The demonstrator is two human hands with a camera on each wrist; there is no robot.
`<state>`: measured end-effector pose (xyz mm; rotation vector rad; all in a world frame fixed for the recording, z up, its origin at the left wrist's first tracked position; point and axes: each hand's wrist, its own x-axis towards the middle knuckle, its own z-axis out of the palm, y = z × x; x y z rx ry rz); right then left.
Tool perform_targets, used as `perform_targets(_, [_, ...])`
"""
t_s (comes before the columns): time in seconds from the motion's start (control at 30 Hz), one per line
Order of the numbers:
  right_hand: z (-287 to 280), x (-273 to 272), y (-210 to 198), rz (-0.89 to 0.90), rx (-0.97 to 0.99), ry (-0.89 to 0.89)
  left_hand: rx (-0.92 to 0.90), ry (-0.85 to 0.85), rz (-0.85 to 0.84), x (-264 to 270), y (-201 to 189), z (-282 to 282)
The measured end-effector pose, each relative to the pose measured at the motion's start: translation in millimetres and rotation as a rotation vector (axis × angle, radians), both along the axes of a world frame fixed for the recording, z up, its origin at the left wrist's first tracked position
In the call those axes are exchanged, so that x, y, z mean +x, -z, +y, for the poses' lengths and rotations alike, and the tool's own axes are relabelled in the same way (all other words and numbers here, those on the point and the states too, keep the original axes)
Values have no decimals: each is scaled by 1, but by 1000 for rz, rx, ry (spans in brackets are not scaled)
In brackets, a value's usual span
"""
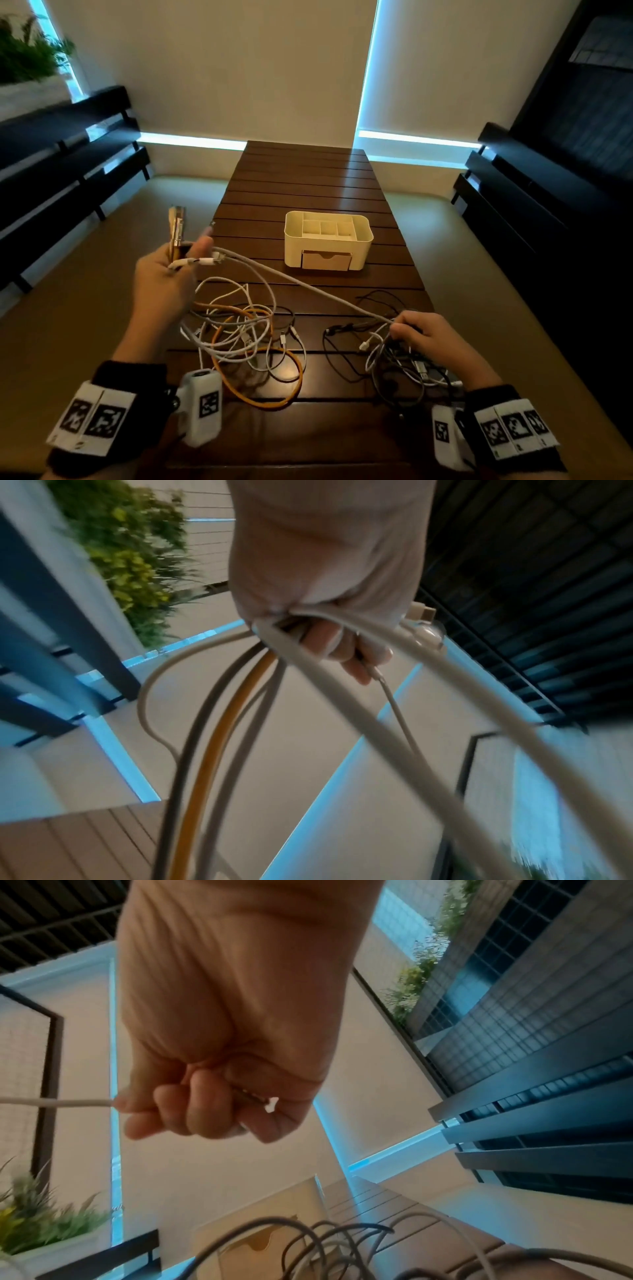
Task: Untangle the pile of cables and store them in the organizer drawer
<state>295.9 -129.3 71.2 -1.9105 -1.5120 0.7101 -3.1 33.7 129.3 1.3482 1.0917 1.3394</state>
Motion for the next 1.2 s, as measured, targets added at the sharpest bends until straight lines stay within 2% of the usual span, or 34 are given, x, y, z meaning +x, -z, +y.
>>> perform_targets(0.1, [8, -6, 8, 34, 44, 56, 42, -113, -68, 3, 4, -3])
perform_targets(0.2, [16, -14, 17, 48, 75, 98, 19, -401, -243, 5, 4, 2])
perform_targets(0.23, [17, -15, 19, 32, 69, 120, 15, -487, -239, 4, 5, 6])
perform_targets(0.3, [18, -19, 23, -17, 79, 151, 1, -542, -145, 3, 12, 14])
perform_targets(0.4, [19, -20, 32, -124, 69, 200, -101, -466, 311, 1, 35, 26])
perform_targets(0.43, [19, -20, 34, -140, 71, 226, -117, -447, 404, -1, 43, 29])
perform_targets(0.47, [20, -20, 35, -149, 80, 251, -133, -449, 424, -2, 48, 31])
perform_targets(0.5, [20, -21, 37, -164, 92, 281, -139, -466, 388, -1, 50, 30])
perform_targets(0.57, [23, -25, 39, -217, 144, 337, -99, -495, 206, 3, 46, 24])
perform_targets(0.63, [31, -34, 38, -276, 221, 340, -56, -414, -2, 11, 42, 16])
perform_targets(0.67, [36, -40, 38, -300, 229, 303, -50, -348, -40, 15, 42, 12])
perform_targets(0.73, [47, -53, 43, -325, 122, 182, -69, -226, 7, 23, 46, 5])
perform_targets(0.8, [55, -63, 55, -371, -141, 70, -147, -162, 46, 29, 59, 1])
perform_targets(0.87, [55, -68, 70, -426, -361, 45, -206, -98, 31, 31, 73, -2])
perform_targets(1.0, [49, -73, 96, -526, -408, 138, -205, 39, 33, 28, 93, -5])
perform_targets(1.1, [49, -66, 104, -381, -314, 180, -123, 39, 92, 27, 96, -9])
perform_targets(1.2, [44, -57, 92, -28, -111, 289, -144, -101, 166, 24, 107, -4])
